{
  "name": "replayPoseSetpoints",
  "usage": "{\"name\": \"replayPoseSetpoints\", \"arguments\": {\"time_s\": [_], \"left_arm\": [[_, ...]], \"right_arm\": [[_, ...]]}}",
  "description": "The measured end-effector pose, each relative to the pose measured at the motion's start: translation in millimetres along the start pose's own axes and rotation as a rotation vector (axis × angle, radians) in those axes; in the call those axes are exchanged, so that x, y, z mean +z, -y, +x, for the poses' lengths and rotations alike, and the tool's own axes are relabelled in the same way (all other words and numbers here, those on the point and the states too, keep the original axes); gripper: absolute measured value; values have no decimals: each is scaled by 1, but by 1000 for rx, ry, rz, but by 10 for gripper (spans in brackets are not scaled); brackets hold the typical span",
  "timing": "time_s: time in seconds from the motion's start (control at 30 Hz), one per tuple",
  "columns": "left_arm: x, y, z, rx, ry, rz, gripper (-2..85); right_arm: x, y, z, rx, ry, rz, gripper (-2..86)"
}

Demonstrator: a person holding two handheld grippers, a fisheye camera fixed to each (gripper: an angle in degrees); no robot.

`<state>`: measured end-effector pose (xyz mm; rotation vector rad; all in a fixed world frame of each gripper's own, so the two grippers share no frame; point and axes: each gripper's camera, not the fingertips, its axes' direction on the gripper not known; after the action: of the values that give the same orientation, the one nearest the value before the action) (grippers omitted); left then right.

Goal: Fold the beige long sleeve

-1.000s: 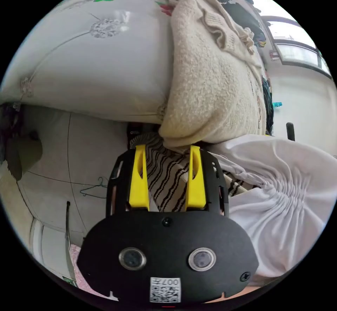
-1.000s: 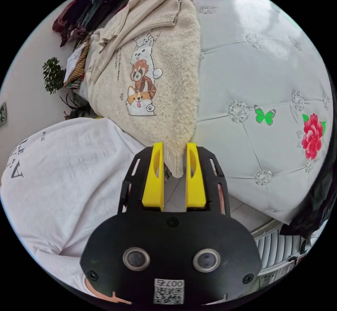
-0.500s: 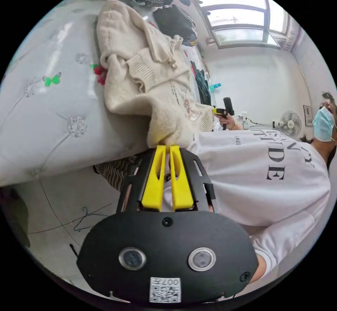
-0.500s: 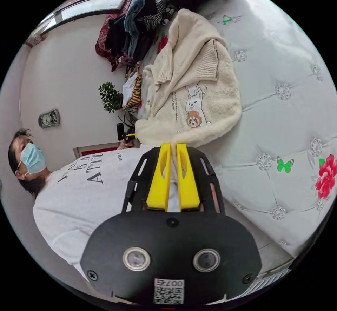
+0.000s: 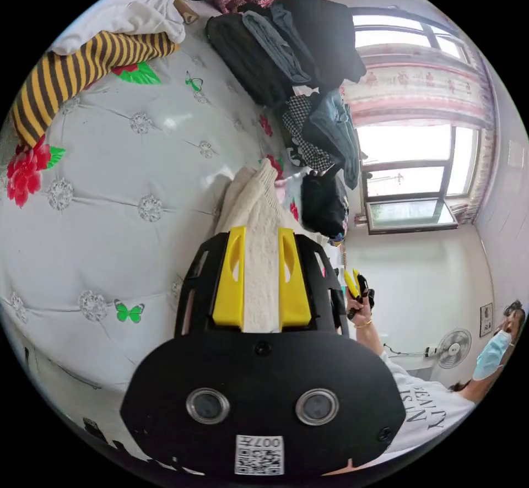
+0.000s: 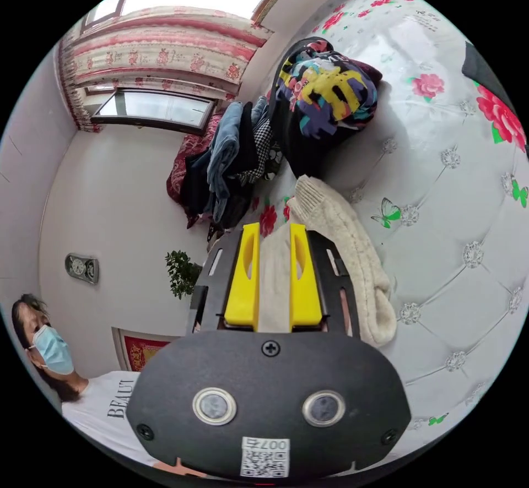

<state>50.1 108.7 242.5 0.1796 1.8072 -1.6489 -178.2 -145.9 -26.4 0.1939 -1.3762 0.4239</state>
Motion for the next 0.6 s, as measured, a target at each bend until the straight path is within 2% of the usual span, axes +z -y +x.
{"name": "replayPoseSetpoints", "arguments": {"time_s": [0.07, 0.17, 0.3, 0.43, 0.53, 0.6], "left_arm": [[0, -24, 2, 69, 121, -45, 96], [-6, -55, -2, 78, 174, -60, 107], [-5, -80, -4, 55, 218, -69, 113], [24, -81, -16, 31, 329, -160, 92], [29, -72, -30, -48, 216, -182, 54], [27, -71, -28, -34, 197, -181, 42]], "right_arm": [[-11, -31, 15, -5, -151, -24, 71], [-32, -82, 40, 76, -233, 3, 93], [-44, -137, 70, 246, -180, 36, 110], [-14, -156, 89, 349, -46, 16, 116], [2, -137, 82, 345, 21, 72, 105], [7, -127, 77, 365, -59, 46, 92]]}}
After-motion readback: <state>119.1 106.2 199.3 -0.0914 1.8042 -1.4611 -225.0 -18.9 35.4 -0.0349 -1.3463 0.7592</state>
